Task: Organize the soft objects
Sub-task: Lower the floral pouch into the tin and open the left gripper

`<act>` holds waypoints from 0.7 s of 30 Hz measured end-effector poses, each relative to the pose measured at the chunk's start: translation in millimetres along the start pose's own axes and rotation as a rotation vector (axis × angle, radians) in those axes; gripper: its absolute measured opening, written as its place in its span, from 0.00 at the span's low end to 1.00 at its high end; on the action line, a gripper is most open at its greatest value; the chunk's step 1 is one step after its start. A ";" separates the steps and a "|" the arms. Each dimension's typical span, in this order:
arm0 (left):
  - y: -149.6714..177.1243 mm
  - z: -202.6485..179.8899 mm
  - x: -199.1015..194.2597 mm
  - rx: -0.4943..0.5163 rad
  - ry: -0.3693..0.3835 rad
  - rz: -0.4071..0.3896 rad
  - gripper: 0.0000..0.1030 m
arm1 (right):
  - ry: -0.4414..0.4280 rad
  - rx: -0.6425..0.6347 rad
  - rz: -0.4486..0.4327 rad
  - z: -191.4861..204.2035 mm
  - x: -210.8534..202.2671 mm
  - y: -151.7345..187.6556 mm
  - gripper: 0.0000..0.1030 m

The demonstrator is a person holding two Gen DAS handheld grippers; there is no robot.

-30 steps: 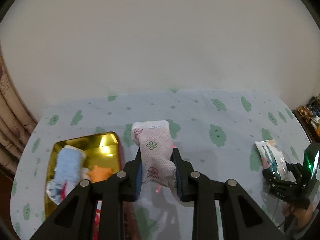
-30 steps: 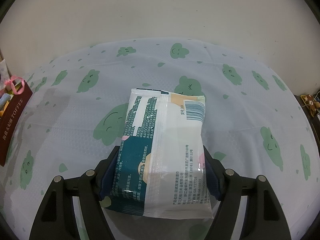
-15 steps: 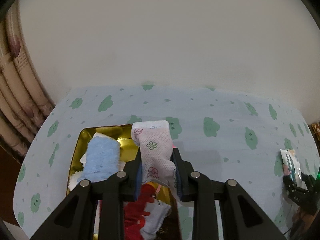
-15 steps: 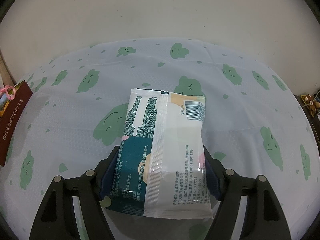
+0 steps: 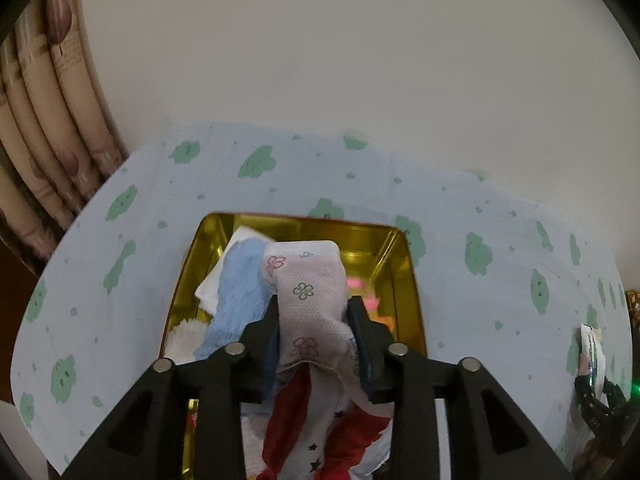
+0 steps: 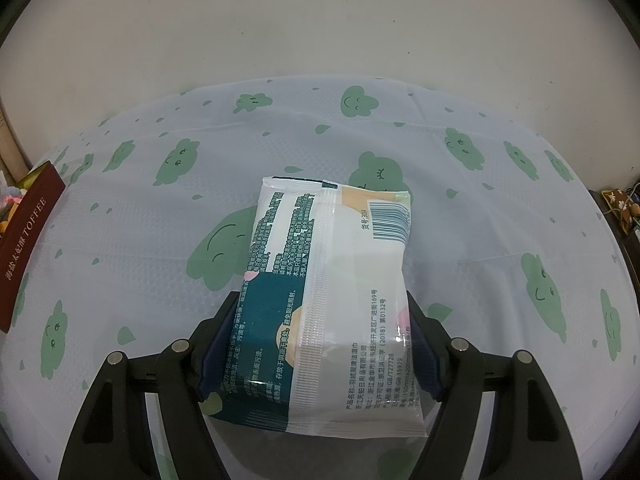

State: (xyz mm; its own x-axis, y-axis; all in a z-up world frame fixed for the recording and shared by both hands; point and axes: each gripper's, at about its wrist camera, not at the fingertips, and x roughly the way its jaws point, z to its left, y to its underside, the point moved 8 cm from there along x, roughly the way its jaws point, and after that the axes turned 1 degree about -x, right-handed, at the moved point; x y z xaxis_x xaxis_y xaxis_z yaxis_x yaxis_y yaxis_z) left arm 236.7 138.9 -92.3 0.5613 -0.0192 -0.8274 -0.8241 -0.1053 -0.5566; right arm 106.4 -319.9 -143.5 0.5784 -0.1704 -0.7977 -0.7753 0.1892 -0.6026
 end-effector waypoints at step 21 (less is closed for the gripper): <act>3.1 8.2 -26.1 0.065 0.039 0.033 0.51 | 0.000 0.000 0.000 -0.3 -0.1 0.5 0.71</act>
State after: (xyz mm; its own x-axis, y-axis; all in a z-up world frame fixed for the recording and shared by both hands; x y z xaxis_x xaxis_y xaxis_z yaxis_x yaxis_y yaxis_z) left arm 218.8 147.1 -73.1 0.5354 -0.0601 -0.8425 -0.8446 -0.0390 -0.5340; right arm 105.9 -320.0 -143.7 0.5781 -0.1708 -0.7979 -0.7754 0.1893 -0.6024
